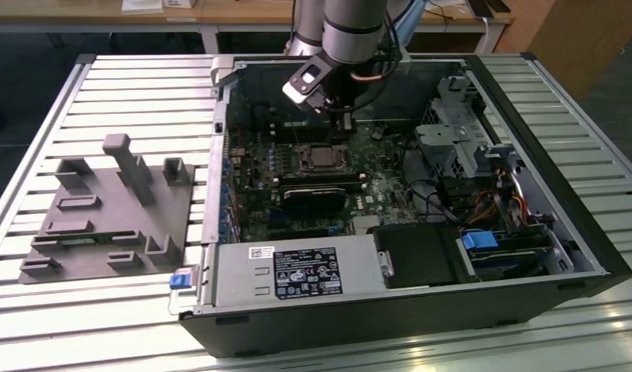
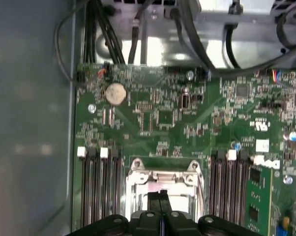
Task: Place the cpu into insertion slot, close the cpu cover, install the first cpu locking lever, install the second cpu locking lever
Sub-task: 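Close the cpu cover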
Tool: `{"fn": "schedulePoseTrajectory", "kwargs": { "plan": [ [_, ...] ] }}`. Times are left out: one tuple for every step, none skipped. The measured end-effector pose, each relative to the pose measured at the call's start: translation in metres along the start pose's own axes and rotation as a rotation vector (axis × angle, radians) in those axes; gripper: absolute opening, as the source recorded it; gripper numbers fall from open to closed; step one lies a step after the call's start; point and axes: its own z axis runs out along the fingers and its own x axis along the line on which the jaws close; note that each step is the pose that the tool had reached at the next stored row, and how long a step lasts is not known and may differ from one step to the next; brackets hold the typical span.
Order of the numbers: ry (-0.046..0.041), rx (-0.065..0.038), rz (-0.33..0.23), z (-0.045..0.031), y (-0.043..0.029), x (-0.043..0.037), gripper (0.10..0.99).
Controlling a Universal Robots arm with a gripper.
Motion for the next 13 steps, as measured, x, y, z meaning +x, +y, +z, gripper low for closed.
{"fn": "schedulePoseTrajectory", "kwargs": {
  "plan": [
    [0.0001,0.000,0.000,0.0002,-0.0018,0.0000,0.106],
    [0.0001,0.000,0.000,0.0004,-0.0034,0.0000,0.106],
    [0.0001,0.000,0.000,0.0007,-0.0045,0.0001,0.106],
    [0.0002,0.000,0.000,0.0010,-0.0056,0.0001,0.106],
    [0.0002,0.000,0.000,0.0015,-0.0064,0.0001,0.106],
    [0.0001,0.000,0.000,0.0020,-0.0072,0.0001,0.106],
    [0.0000,0.000,0.000,0.0025,-0.0078,0.0001,0.106],
    [0.0001,0.000,0.000,0.0029,-0.0081,0.0001,0.106],
    [-0.0001,0.000,0.000,0.0032,-0.0085,-0.0001,0.106],
    [-0.0001,0.000,0.000,0.0035,-0.0090,-0.0004,0.106],
    [0.0000,0.000,0.000,0.0040,-0.0097,-0.0005,0.106],
    [0.0002,0.000,0.000,0.0045,-0.0105,-0.0005,0.106],
    [0.0001,0.000,0.000,0.0050,-0.0115,-0.0005,0.106]
  ]
}}
